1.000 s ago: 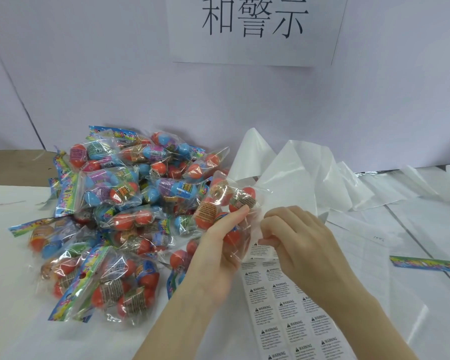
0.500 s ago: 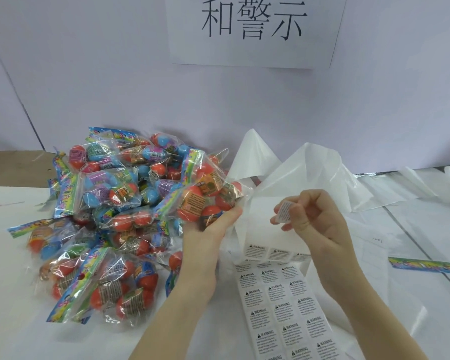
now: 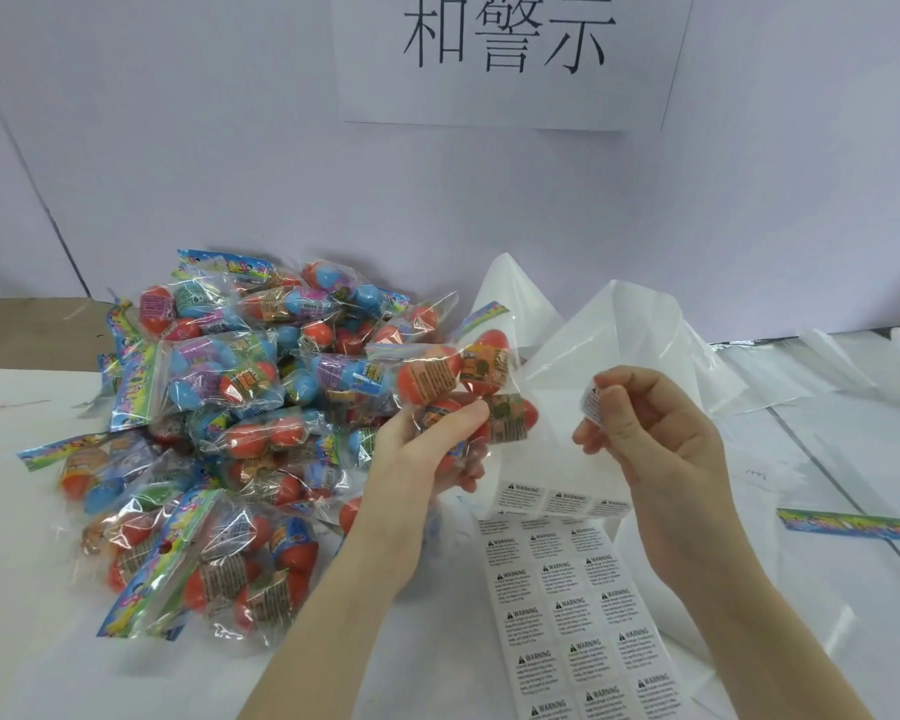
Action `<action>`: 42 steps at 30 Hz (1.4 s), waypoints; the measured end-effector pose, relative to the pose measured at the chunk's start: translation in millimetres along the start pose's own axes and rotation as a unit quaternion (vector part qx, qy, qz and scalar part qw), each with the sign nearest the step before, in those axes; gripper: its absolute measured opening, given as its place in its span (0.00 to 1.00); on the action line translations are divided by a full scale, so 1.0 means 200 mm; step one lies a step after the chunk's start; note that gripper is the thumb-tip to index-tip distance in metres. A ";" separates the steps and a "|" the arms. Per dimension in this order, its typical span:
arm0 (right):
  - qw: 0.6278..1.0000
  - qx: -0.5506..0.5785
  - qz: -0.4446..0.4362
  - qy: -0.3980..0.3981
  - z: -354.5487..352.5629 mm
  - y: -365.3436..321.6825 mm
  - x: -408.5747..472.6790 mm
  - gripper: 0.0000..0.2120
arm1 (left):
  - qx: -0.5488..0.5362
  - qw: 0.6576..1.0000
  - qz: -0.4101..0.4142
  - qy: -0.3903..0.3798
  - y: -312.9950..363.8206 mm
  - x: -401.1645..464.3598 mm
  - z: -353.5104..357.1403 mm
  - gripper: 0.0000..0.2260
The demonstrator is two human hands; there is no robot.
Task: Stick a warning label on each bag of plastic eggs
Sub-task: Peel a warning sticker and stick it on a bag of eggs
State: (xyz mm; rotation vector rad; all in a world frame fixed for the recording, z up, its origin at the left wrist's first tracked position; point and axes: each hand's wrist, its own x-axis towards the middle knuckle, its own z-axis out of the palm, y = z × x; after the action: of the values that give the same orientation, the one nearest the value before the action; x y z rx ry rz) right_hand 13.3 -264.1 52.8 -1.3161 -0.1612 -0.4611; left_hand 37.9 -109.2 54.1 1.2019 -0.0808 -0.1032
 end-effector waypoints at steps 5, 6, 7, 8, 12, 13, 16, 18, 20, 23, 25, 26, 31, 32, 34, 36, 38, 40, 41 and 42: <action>0.998 -0.041 -0.028 -0.026 0.01 -0.01 -0.01 0.06 | 0.028 1.000 0.012 0.007 -0.02 0.01 -0.01 0.03; 0.997 -0.060 -0.034 -0.034 0.01 -0.01 -0.01 0.08 | 0.033 0.999 0.017 0.006 -0.02 0.01 -0.01 0.05; 0.995 -0.080 -0.038 -0.041 0.02 0.00 -0.01 0.09 | 0.037 0.999 0.024 0.002 -0.02 0.01 -0.01 0.07; 0.993 -0.102 -0.038 -0.046 0.02 0.00 -0.02 0.10 | 0.040 0.999 0.032 -0.002 -0.03 0.00 -0.01 0.09; 0.977 -0.198 -0.055 -0.058 0.03 0.01 -0.03 0.10 | 0.045 0.997 0.052 -0.019 -0.02 -0.01 0.01 0.09; 0.972 -0.218 -0.066 -0.061 0.04 0.01 -0.04 0.09 | 0.045 0.997 0.053 -0.021 -0.02 -0.01 0.01 0.10; 0.960 -0.257 -0.094 -0.063 0.04 0.01 -0.04 0.09 | 0.048 0.997 0.055 -0.018 -0.02 -0.01 0.01 0.12; 0.956 -0.269 -0.102 -0.063 0.05 0.02 -0.04 0.09 | 0.051 0.997 0.055 -0.018 -0.02 -0.01 0.02 0.11; 0.953 -0.276 -0.109 -0.064 0.05 0.02 -0.04 0.09 | 0.051 0.997 0.052 -0.022 -0.02 -0.02 0.02 0.10; 0.949 -0.286 -0.115 -0.065 0.05 0.02 -0.04 0.09 | 0.055 0.997 0.050 -0.023 -0.03 -0.02 0.02 0.06; 0.945 -0.295 -0.121 -0.066 0.05 0.01 -0.04 0.09 | 0.057 0.997 0.047 -0.030 -0.03 -0.02 0.02 0.04; 0.942 -0.303 -0.129 -0.065 0.05 0.01 -0.04 0.09 | 0.055 0.997 0.044 -0.033 -0.03 -0.02 0.02 0.04; 0.923 -0.348 -0.163 -0.031 0.05 0.02 -0.05 0.13 | 0.060 0.996 0.058 -0.036 -0.04 -0.03 0.03 0.07; 0.920 -0.354 -0.164 -0.022 0.05 0.02 -0.05 0.14 | 0.068 0.995 0.065 -0.034 -0.04 -0.03 0.03 0.09; 0.919 -0.357 -0.166 -0.004 0.05 0.02 -0.06 0.16 | 0.085 0.993 0.075 -0.034 -0.03 -0.04 0.04 0.11; 0.923 -0.348 -0.163 0.014 0.05 0.02 -0.06 0.19 | 0.105 0.990 0.088 -0.026 -0.03 -0.05 0.05 0.11; 0.927 -0.343 -0.147 0.033 0.06 0.02 -0.06 0.20 | 0.105 0.990 0.097 -0.013 -0.04 -0.05 0.05 0.09; 0.934 -0.332 -0.116 0.059 0.07 0.01 -0.06 0.21 | 0.082 0.993 0.090 -0.005 -0.03 -0.05 0.05 0.09; 0.942 -0.314 -0.094 0.070 0.07 0.00 -0.06 0.22 | 0.062 0.995 0.080 -0.006 -0.03 -0.05 0.05 0.10; 0.954 -0.284 -0.065 0.073 0.06 0.00 -0.05 0.23 | 0.039 0.997 0.068 -0.012 -0.03 -0.05 0.05 0.10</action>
State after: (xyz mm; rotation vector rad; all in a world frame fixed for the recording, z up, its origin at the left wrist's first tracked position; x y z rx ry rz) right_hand 5.1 -249.4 52.4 -1.8341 0.0148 -0.7527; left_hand 26.9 -119.4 51.6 1.2694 -0.1882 0.0045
